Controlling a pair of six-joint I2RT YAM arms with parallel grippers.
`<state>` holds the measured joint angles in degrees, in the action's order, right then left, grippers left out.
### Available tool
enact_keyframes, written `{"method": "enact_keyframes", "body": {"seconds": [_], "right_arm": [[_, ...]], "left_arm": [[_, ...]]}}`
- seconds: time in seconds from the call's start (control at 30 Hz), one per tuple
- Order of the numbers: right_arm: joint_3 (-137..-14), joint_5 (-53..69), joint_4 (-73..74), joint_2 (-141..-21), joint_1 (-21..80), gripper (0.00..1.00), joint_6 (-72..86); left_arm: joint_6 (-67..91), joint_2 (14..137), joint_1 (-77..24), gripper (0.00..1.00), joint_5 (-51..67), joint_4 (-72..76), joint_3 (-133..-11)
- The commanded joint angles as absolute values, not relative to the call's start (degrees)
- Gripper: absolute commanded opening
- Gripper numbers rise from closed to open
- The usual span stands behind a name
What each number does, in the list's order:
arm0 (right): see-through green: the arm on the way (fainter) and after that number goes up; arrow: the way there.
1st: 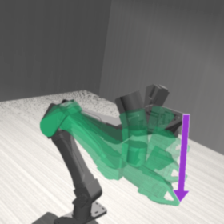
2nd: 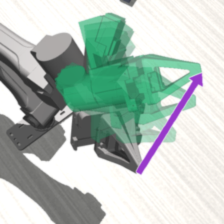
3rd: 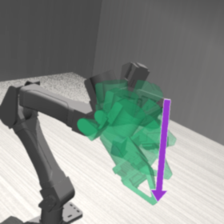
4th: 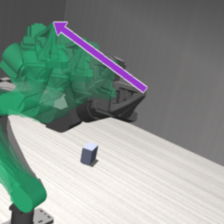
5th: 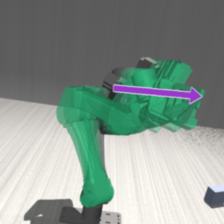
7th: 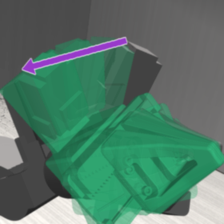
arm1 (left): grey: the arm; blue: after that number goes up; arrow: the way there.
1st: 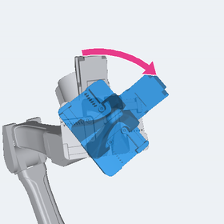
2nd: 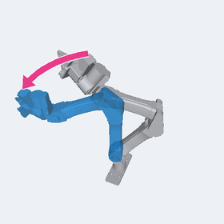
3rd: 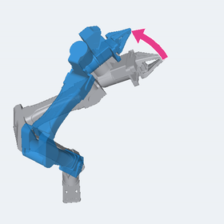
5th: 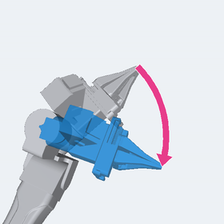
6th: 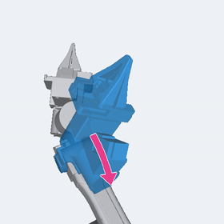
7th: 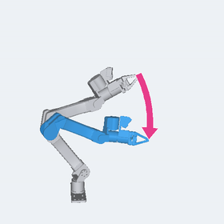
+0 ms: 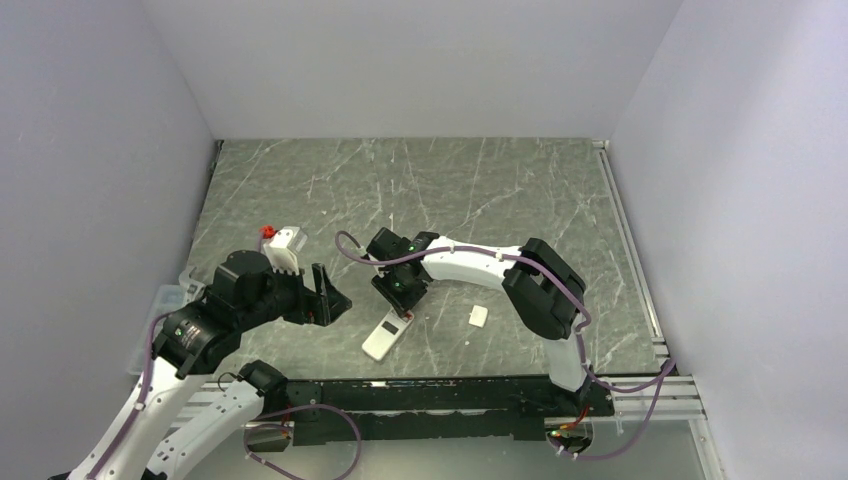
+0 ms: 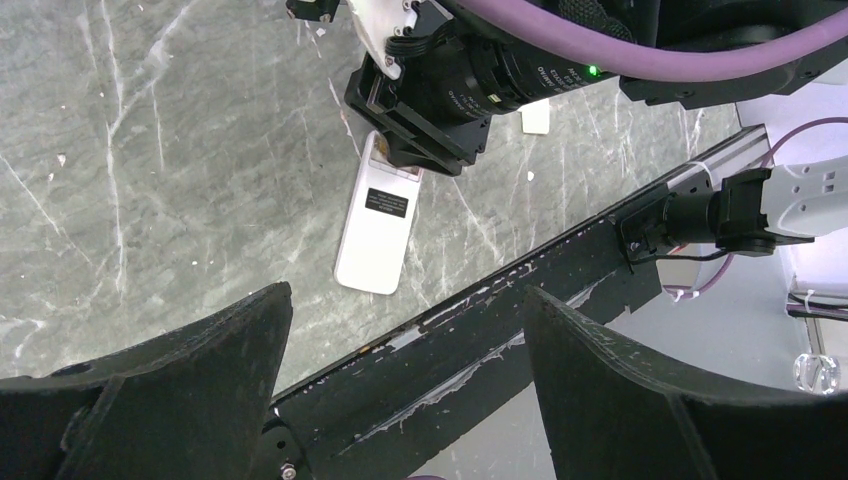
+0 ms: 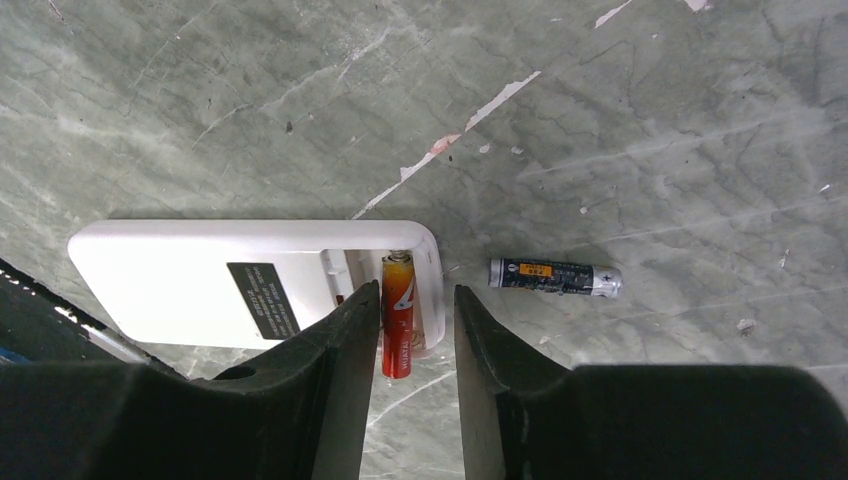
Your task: Load the batteries into the remote control
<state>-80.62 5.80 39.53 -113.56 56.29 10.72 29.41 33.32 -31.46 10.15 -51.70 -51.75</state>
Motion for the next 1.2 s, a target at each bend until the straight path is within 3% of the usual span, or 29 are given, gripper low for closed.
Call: {"method": "enact_keyframes", "body": {"seconds": [0.0, 0.73, 1.17], "right_arm": [[-81.91, 3.89, 38.88, -110.38, 56.43, 0.35, 10.66], [-75.5, 6.65, 35.47, -102.1, 56.43, 0.4, 10.89], [-65.01, 5.94, 30.81, -91.31, 56.43, 0.33, 14.75]], "left_arm": [[29.53, 34.0, -31.41, 0.9, 9.75, -49.55, -51.5], [34.45, 39.08, -31.43, 0.89, 11.02, -46.61, -48.56], [39.84, 45.17, -31.42, 0.81, 12.86, -37.05, -40.04]]}}
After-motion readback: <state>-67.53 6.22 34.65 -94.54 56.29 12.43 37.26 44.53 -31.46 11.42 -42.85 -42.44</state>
